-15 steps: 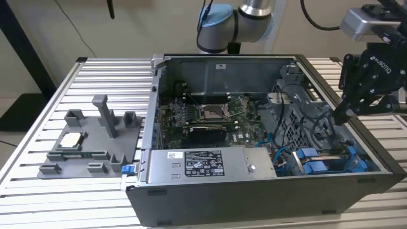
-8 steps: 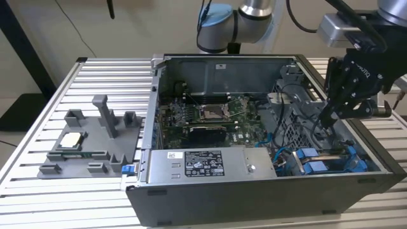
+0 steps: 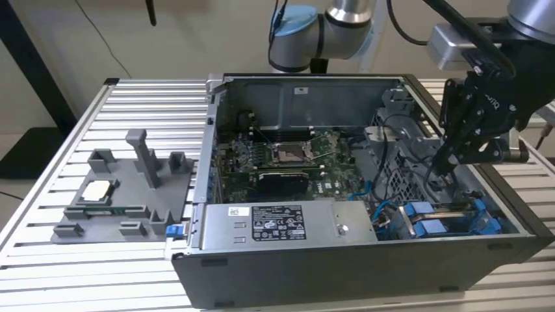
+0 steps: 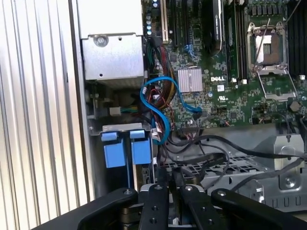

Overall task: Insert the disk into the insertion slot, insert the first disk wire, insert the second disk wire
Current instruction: 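Insert the second disk wire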

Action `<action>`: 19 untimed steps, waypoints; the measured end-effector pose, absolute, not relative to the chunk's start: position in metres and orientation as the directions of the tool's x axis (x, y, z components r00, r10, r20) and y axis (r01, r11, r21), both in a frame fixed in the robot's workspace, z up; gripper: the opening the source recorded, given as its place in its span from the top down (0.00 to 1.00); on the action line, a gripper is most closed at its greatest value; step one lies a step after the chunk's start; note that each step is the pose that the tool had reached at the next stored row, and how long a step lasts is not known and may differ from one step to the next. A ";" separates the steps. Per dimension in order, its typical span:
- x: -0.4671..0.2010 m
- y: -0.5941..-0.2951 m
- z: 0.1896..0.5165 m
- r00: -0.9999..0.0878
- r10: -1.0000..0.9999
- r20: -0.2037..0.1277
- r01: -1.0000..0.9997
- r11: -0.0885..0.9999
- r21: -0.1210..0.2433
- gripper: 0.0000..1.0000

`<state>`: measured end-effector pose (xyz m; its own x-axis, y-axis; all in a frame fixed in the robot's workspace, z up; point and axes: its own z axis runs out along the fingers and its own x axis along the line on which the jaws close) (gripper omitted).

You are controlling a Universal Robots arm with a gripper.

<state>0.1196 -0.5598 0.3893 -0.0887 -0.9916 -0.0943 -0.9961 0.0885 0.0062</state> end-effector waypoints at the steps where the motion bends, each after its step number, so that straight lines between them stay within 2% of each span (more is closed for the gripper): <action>1: 0.119 -0.561 0.389 -0.088 -0.991 -0.099 -0.996 0.088 0.001 0.84; 14: 0.119 -0.571 0.367 -0.086 -0.991 -0.104 -0.996 0.088 -0.014 0.84; 19: 0.119 -0.571 0.364 -0.082 -0.990 -0.111 -0.995 0.088 -0.052 0.84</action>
